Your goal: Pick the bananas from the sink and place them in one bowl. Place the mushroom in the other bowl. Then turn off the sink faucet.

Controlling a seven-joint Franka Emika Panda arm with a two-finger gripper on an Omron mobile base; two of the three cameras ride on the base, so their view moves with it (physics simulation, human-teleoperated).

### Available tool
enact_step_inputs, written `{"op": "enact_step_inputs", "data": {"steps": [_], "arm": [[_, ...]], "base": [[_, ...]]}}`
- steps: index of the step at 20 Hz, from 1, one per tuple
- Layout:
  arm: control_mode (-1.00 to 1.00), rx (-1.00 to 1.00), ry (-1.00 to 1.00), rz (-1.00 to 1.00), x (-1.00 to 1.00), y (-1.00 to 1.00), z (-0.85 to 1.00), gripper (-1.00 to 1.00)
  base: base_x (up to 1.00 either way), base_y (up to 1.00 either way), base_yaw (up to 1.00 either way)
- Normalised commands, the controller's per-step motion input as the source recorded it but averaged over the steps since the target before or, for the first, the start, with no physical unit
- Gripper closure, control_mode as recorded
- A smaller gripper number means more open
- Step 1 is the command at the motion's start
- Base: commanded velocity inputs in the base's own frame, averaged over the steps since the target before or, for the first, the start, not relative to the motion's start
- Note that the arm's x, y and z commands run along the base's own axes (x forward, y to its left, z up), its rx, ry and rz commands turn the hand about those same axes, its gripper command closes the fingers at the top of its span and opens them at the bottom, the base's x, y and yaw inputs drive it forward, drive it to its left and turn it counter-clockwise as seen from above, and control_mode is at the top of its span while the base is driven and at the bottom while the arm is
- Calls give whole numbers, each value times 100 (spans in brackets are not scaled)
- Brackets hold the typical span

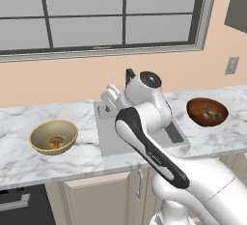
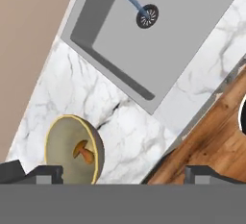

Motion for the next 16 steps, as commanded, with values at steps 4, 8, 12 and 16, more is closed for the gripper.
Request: {"op": "enact_step_inputs", "data": {"steps": [4,8,12,16], "arm": [[-100,22,-7,-7,-19,-70,11,-100],[-100,14,-4,-8,-20,-76,11,-100],[-100,20,-3,-13,-9,-75,1,-100],[-100,24,0,-27,0,-78,1,-100]], "base": [[0,0,0],[0,0,0],[0,0,0],[0,0,0]]}}
